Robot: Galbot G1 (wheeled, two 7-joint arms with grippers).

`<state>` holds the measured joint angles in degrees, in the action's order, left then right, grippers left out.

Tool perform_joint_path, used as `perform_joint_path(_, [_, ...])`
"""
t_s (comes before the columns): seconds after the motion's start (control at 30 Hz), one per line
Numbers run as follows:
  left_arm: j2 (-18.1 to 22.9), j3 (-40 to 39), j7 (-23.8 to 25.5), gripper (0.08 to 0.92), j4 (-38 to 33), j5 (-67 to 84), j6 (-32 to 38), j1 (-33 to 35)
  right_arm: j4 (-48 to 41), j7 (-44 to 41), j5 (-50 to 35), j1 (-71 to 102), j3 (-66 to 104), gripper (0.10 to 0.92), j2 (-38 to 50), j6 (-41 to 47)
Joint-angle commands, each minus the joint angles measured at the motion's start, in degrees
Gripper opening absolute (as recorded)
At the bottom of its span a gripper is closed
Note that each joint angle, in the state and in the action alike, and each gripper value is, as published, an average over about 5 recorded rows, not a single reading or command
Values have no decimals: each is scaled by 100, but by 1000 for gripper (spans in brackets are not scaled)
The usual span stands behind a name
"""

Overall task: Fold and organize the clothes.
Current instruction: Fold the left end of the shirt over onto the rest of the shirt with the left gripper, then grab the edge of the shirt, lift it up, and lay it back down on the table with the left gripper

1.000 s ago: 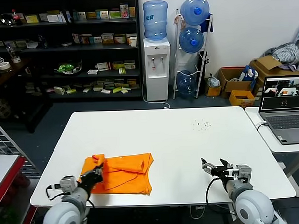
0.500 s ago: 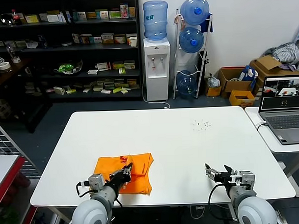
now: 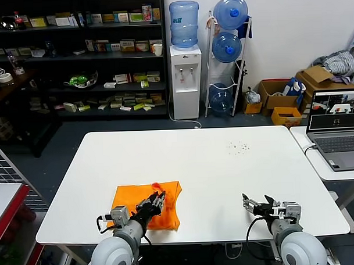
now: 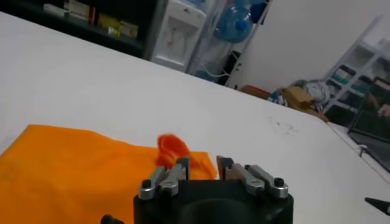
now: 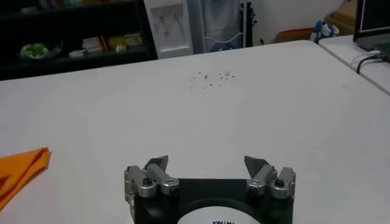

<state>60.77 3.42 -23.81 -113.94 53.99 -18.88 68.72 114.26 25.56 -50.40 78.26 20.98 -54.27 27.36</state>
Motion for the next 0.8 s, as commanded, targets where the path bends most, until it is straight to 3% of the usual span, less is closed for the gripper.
perform_joint_path(0.03, [-142, 202, 47, 472, -507, 208, 13, 294, -54, -21, -37, -114, -57, 823, 4, -11])
perform_joint_path(0.23, [-783, 886, 193, 645, -456, -139, -38, 641, -38, -64, -66, -144, -83, 823, 27, -25])
perform_joint_path(0.43, [-2100, 1565, 1383, 797, 572, 34, -13, 736, 31, -101, -132, -134, -62, 823, 120, -27])
perform_joint_path(0.63, [-2800, 1386, 1987, 822, 1213, 1042, -417, 387, 63, -99, -180, -120, -24, 823, 160, -15])
perform_joint_path(0.8, [-2987, 1106, 2134, 823, 1437, 1411, -646, 144, 102, -106, -188, -28, 46, 823, 180, -14])
